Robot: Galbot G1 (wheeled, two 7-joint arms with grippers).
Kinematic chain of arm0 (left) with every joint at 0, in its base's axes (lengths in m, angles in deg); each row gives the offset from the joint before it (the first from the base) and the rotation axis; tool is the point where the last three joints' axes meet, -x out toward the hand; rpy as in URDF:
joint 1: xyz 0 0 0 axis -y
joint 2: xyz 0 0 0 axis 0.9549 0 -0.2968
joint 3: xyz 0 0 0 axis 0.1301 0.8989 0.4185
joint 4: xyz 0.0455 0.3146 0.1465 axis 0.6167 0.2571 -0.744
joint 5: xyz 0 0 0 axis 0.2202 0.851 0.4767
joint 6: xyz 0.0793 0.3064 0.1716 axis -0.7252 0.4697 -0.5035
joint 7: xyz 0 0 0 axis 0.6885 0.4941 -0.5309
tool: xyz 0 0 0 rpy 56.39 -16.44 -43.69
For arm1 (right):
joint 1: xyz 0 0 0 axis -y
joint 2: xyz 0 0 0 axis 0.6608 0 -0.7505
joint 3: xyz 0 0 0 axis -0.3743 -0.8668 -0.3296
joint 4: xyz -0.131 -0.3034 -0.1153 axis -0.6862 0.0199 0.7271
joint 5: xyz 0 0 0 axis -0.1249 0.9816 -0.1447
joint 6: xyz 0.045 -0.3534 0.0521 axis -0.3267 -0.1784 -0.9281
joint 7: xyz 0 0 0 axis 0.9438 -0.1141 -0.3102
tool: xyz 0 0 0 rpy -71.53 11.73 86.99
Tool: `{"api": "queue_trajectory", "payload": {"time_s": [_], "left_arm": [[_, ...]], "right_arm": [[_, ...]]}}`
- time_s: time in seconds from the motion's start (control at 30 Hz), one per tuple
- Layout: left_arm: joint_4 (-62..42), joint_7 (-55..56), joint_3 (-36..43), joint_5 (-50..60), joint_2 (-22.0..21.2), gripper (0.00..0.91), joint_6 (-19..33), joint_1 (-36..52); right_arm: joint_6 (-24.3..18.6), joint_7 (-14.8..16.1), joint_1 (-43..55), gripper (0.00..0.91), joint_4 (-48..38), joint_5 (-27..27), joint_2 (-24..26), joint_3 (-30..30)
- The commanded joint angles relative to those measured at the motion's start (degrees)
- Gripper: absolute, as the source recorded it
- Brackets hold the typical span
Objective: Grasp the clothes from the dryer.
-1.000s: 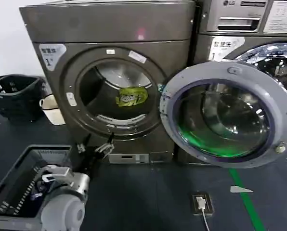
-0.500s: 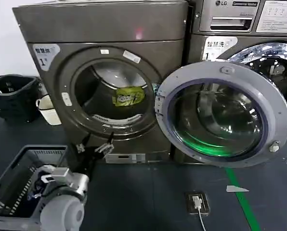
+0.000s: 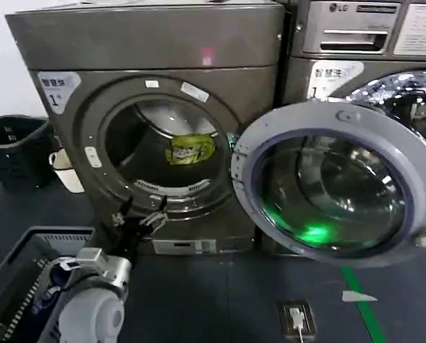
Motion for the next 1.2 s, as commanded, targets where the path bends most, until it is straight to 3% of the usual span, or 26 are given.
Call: {"api": "queue_trajectory", "payload": {"time_s": [0.03, 1.2], "left_arm": [[0.04, 0.01, -0.03, 0.0, 0.15, 0.907, -0.01, -0.04], [-1.13, 0.02, -0.08, -0.28, -0.04, 0.907, 0.37, 0.99]], "right_arm": [[-0.51, -0.03, -0.03, 0.907, 0.07, 0.04, -0.13, -0.12], [-1.71, 0.93, -0.6, 0.907, 0.09, 0.14, 0.05, 0.35]]}}
